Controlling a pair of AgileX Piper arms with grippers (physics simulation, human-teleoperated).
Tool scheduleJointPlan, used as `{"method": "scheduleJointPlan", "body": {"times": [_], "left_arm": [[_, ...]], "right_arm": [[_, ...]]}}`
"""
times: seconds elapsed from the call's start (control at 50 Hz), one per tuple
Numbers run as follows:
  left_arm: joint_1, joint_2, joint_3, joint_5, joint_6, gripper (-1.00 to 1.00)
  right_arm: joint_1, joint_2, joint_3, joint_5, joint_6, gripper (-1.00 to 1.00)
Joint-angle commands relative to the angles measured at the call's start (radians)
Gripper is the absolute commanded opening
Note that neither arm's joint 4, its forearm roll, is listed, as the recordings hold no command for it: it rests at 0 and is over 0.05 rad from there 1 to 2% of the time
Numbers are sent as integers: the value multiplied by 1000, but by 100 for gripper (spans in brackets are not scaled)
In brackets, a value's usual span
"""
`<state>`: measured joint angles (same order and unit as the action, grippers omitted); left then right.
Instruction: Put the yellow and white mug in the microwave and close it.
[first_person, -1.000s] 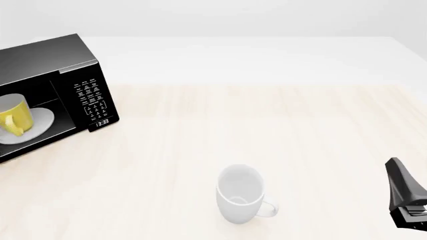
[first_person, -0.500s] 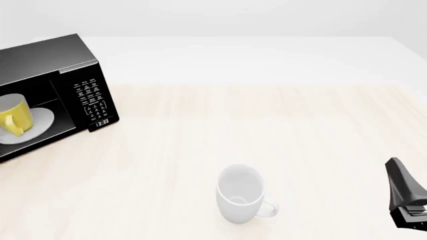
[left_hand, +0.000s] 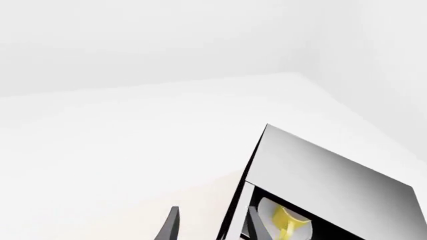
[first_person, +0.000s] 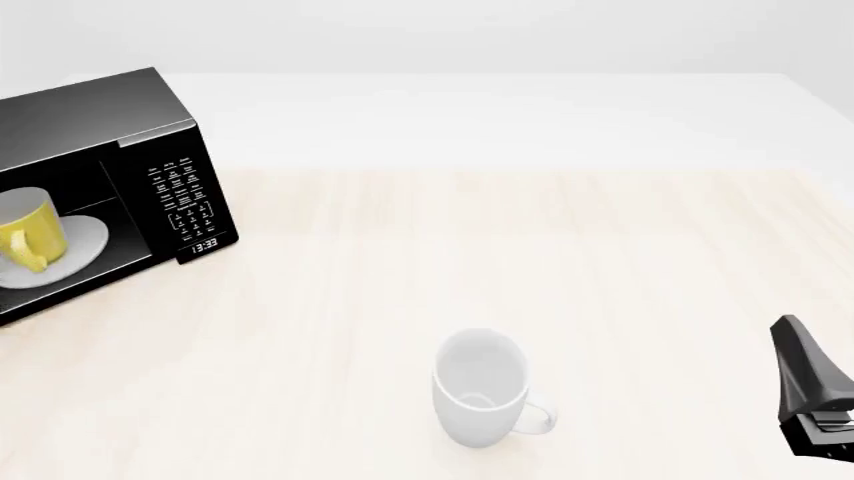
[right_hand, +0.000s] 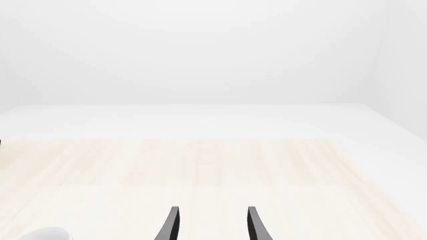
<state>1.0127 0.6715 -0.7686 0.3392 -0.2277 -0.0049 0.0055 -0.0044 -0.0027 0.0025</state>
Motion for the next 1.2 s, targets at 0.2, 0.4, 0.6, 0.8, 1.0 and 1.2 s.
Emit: {"method": "scheduleJointPlan", "body": {"times": [0.2,0.4,0.6,0.8,1.0,1.2], "left_arm": [[108,73,9,-23,2,100],[160,120,16,-30,-1,100],[212,169,30,-54,7,100],[272,235,48,-87,17,100],[303,302,76,-124,48,100],[333,347,103,-157,84,100]], "right_arm": [[0,0,0,0,0,100],[0,0,0,0,0,100],[0,0,0,0,0,100],[0,0,0,0,0,100],[0,0,0,0,0,100],[0,0,0,0,0,100]]}}
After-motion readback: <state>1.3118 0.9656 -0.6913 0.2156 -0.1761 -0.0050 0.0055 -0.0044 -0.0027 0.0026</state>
